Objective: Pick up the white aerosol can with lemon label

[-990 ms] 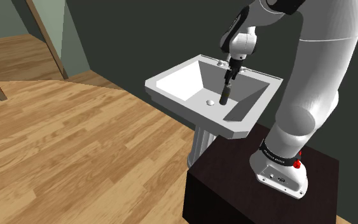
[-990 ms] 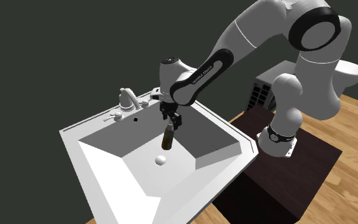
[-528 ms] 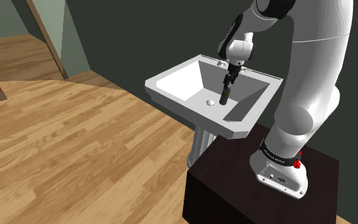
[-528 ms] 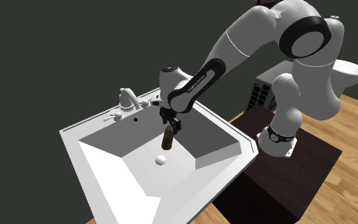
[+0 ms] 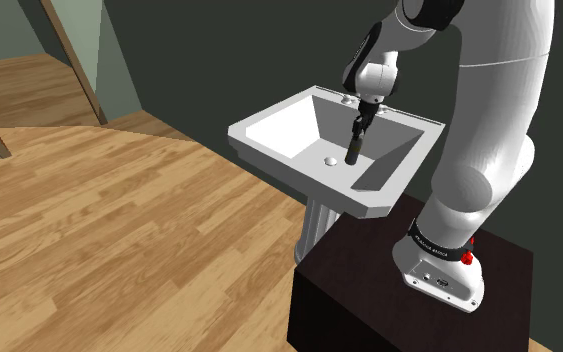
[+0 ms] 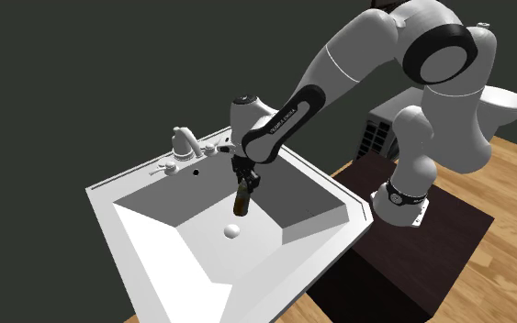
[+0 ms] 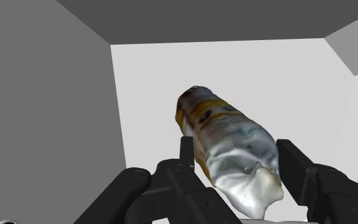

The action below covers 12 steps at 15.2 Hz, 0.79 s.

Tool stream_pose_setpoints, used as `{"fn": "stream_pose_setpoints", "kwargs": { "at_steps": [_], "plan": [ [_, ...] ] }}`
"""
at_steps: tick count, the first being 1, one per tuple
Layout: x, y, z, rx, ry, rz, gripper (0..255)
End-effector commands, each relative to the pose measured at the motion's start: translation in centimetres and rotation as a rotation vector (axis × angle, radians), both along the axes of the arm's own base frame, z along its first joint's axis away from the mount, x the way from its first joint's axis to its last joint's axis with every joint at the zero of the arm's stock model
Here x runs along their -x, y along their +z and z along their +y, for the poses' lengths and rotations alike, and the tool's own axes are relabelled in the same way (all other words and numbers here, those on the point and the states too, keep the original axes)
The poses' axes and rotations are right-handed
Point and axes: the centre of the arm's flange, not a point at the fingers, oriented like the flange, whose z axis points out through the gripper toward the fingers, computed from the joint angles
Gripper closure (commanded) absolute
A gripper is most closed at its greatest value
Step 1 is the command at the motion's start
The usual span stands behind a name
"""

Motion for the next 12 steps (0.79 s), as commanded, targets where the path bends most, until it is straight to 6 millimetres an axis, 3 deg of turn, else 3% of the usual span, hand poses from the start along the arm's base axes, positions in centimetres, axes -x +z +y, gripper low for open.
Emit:
{"fn": "stream_pose_setpoints", "kwargs": {
  "at_steps": [1, 3, 12],
  "plan": [
    [0.0, 0.0, 0.0, -0.001, 0.0, 0.001, 255],
    [0.0, -0.1, 0.1, -0.001, 0.0, 0.001, 255],
    [0.0, 4.7, 0.1, -0.001, 0.0, 0.001, 255]
  ]
}}
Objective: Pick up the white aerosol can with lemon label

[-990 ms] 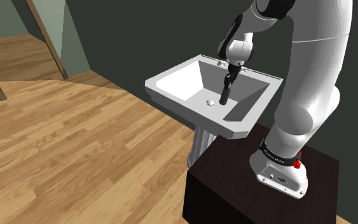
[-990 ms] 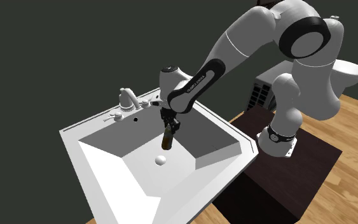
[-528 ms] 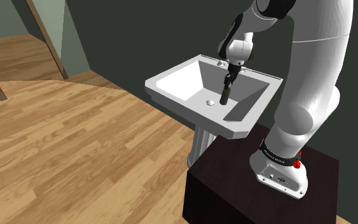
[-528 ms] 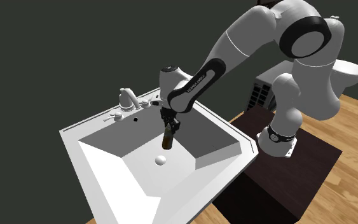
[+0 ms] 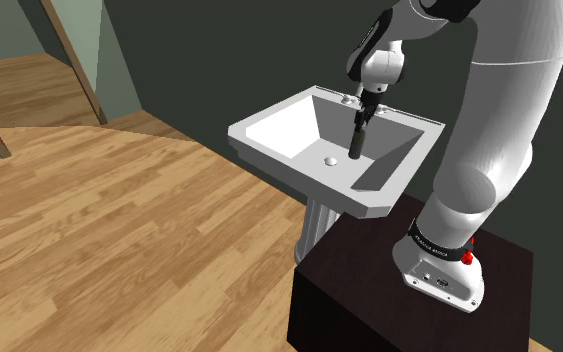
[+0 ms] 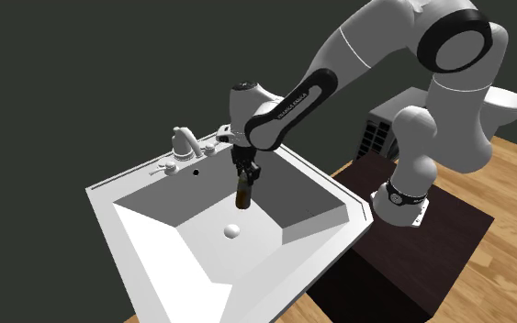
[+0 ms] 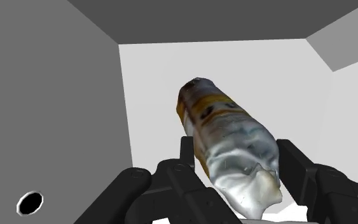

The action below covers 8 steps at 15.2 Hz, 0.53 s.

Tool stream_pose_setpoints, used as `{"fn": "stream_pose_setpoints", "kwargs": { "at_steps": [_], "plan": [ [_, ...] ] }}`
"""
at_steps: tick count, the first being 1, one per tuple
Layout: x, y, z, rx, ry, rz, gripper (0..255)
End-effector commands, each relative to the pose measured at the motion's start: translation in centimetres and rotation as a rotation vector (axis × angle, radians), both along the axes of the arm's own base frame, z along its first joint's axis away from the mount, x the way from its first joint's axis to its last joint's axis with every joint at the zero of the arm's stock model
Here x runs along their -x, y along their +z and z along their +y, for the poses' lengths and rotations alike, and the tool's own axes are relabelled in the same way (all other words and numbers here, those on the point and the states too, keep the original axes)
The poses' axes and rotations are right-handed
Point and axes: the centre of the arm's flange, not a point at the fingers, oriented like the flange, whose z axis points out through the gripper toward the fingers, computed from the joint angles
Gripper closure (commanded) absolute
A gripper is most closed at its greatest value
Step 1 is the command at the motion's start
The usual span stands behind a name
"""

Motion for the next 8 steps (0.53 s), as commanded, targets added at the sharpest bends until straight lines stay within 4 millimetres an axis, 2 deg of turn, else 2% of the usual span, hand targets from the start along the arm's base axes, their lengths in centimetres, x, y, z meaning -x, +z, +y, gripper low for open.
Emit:
{"fn": "stream_pose_setpoints", "kwargs": {
  "at_steps": [1, 6, 8],
  "plan": [
    [0.0, 1.1, -0.1, 0.0, 0.0, 0.0, 255],
    [0.0, 3.7, -0.1, 0.0, 0.0, 0.0, 255],
    [0.0, 3.8, -0.1, 0.0, 0.0, 0.0, 255]
  ]
}}
